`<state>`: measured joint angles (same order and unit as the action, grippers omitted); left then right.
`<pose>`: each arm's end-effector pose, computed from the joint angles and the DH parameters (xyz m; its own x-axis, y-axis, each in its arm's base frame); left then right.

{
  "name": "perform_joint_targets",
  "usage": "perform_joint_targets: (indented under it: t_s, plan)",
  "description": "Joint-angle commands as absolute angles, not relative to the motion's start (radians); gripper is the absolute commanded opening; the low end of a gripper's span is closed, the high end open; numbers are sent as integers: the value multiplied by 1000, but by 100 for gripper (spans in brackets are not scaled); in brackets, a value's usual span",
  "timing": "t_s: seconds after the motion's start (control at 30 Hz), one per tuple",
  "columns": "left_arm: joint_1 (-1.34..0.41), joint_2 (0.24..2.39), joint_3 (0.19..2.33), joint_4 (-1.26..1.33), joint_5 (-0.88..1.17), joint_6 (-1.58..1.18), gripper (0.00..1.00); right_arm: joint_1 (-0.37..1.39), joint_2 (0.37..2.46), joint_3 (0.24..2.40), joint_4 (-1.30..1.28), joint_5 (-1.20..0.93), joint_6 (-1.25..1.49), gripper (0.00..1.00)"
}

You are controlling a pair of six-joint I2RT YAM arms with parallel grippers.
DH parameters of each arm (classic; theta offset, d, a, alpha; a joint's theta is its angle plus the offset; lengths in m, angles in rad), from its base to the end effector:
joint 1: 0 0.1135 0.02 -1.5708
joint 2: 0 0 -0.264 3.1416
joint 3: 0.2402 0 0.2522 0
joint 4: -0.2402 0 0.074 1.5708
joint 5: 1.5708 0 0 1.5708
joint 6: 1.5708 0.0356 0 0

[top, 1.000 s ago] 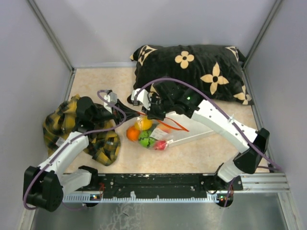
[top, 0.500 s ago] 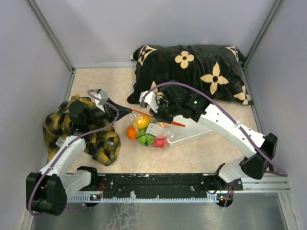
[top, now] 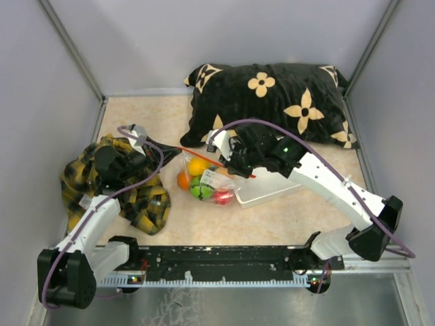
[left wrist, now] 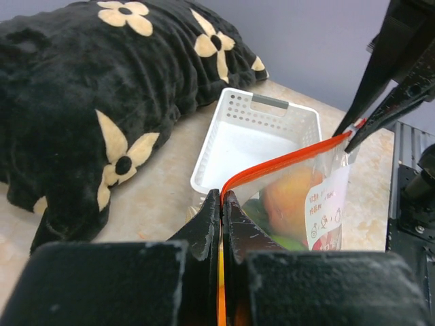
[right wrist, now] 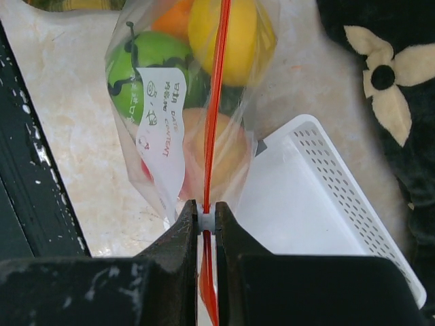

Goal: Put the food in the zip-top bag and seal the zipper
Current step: Zip the zipper food storage bag at the center of the board.

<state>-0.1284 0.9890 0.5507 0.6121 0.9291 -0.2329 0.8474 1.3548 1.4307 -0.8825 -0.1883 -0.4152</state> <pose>0.2106 -0.0560 0.3009 -0.0314 -0.1352 -0.9903 0.8756 0.4742 -0.0925 0.1794 0.2132 0.3711 -0.1057 -0.7183 -0.6877 -0.9450 0.2879 -0.1555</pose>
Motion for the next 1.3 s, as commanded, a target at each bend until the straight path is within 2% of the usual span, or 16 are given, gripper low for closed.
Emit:
perform_joint_targets:
  t_s: [0.0, 0.57, 0.93, 1.27]
  plan:
    - [-107, 963, 544, 624, 795, -230, 0, 830, 1281, 1414, -927, -149, -366, 0]
    - [-107, 969, 576, 512, 593, -203, 0, 828, 1169, 1310, -951, -134, -265, 0]
    - [-109, 973, 608, 463, 538, -214, 0, 834, 1180, 1282, -868, -290, -207, 0]
    - [-110, 880, 667, 291, 323, -237, 1, 966, 1276, 1299, -669, -451, -106, 0]
